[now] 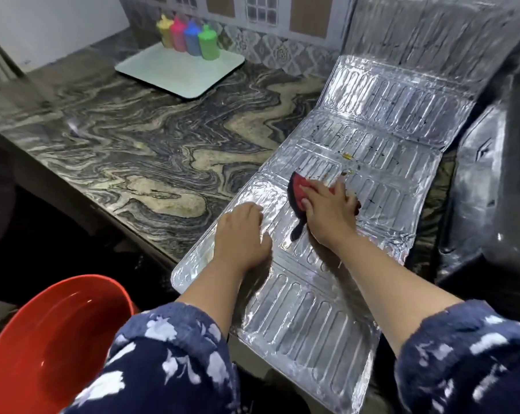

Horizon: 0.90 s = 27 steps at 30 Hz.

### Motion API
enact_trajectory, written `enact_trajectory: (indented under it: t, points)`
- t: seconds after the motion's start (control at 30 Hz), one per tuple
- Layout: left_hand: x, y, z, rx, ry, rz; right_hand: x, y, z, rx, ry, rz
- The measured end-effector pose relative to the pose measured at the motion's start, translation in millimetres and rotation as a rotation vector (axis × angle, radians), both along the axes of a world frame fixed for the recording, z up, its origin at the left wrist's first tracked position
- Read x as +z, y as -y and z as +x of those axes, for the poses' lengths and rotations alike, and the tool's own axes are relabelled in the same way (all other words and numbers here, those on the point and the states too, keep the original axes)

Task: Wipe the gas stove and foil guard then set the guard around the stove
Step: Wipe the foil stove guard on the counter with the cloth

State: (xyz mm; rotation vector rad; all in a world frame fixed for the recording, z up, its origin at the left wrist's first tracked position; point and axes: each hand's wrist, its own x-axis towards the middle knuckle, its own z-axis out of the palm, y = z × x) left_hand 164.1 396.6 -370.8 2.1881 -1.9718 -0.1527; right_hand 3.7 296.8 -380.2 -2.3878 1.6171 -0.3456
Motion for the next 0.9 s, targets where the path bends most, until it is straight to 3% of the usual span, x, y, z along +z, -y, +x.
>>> enact_trajectory:
  t: [0.23, 0.6, 0.9]
  points:
    - [-6, 69, 0, -0.067, -0.02, 0.111, -11, -8, 7, 0.132, -0.162, -0.041]
    - [-42, 78, -6, -0.086, -0.001, -0.018, -16, 58, -11, -0.108, -0.084, -0.001]
    - [-40, 78, -1, -0.114, 0.034, 0.017, -18, 39, -74, -0.295, -0.166, -0.069]
